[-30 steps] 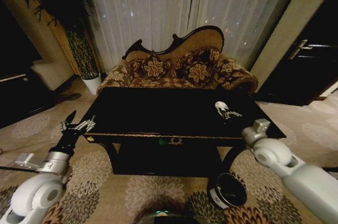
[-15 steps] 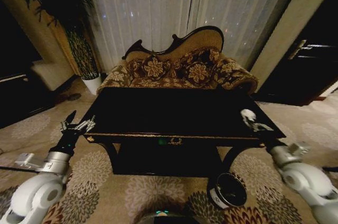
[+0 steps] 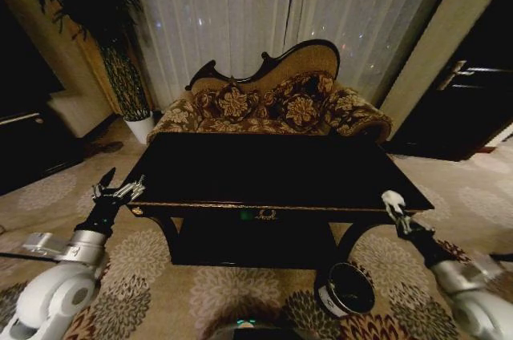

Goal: Move to the front of the table and place the trash on the table into the trash bin.

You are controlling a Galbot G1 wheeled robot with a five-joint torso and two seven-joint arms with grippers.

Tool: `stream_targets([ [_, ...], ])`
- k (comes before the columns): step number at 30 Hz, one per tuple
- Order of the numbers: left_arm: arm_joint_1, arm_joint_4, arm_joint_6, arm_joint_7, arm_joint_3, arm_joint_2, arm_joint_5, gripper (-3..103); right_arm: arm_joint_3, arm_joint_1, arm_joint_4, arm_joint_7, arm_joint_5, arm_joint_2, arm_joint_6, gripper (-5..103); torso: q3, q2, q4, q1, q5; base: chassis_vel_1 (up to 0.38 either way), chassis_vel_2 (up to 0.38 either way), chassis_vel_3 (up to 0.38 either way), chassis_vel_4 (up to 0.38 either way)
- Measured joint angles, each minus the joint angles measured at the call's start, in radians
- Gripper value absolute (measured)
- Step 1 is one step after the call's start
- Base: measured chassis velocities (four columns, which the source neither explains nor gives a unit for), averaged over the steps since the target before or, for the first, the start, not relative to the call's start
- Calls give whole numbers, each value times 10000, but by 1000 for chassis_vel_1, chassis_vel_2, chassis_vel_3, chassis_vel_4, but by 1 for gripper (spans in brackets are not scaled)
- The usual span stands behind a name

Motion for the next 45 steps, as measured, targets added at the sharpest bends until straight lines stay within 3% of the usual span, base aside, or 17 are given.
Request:
stream_targets([
  [10,0,0,0,0,0,0,0,100,-1110,660,-1936,-227,-683,528,820,1,1,-1,2,2,-1,0,0,0,0],
  [17,0,0,0,0,0,-1,0,100,-2894,2572,-5007,182,-2030,892,1507,1,0,-1,3,1,0,0,0,0,0],
  [25,0,0,0,0,0,0,1,100,-4069,4397,-7790,588,-2639,1232,1928,1,1,-2,4,2,-1,0,0,0,0],
  [35,0,0,0,-1,0,0,0,100,-4576,5849,-10539,567,-3210,1472,2249,1,1,-1,2,2,-1,0,0,0,0],
  [45,0,0,0,0,0,0,0,100,-4661,6513,-11598,539,-3799,1940,2387,1,1,-2,2,2,-2,0,0,0,0],
])
